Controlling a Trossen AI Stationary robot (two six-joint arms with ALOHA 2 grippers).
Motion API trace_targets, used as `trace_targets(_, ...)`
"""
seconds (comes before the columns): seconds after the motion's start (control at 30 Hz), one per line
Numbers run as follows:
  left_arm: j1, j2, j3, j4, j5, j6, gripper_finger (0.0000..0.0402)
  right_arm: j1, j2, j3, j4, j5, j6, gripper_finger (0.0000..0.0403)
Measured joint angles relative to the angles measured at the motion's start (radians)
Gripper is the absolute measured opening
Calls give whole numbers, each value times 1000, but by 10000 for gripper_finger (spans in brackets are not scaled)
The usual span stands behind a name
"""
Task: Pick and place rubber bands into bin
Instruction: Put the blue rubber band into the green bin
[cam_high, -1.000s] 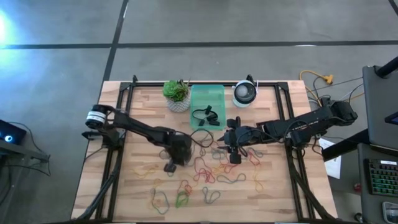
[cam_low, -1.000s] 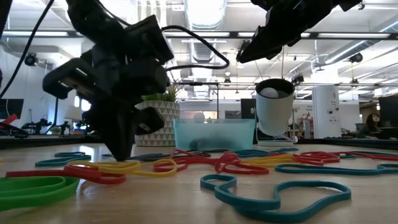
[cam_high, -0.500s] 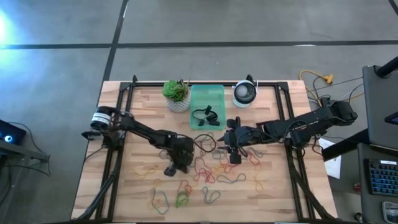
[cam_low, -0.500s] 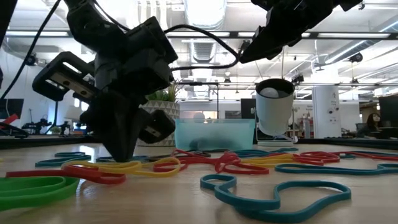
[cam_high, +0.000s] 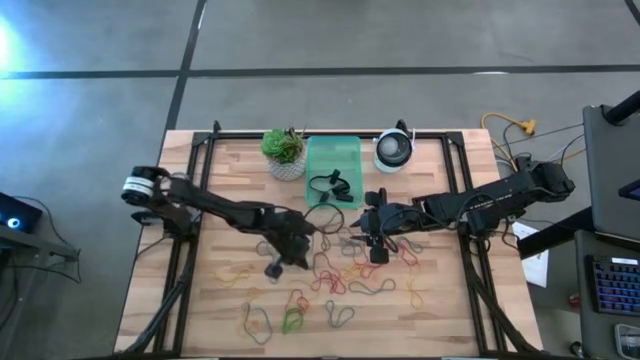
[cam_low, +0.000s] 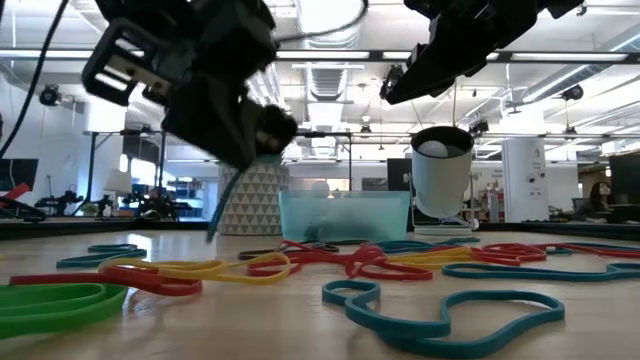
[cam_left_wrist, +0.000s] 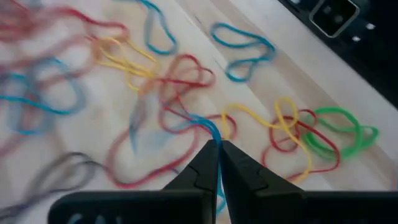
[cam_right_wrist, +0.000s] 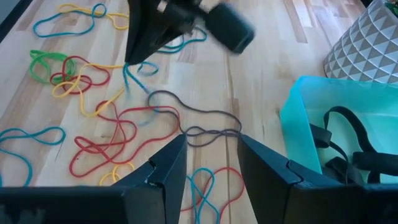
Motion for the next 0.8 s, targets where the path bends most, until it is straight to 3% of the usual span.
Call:
trace_targets(0.23,0,-106,-3,4,-173,53,0,0,0,0,-1,0,2,137)
trace_targets(0.43,1,-163,-3,22,-379,99,0,0,0,0,-3,0,2,137)
trace_targets(0.67,10,-166,-3,134,-688,223,0,0,0,0,-8,0,-1,137)
trace_targets(0.8,58,-140,-3,205,-757,262,0,0,0,0,-7,0,0,137)
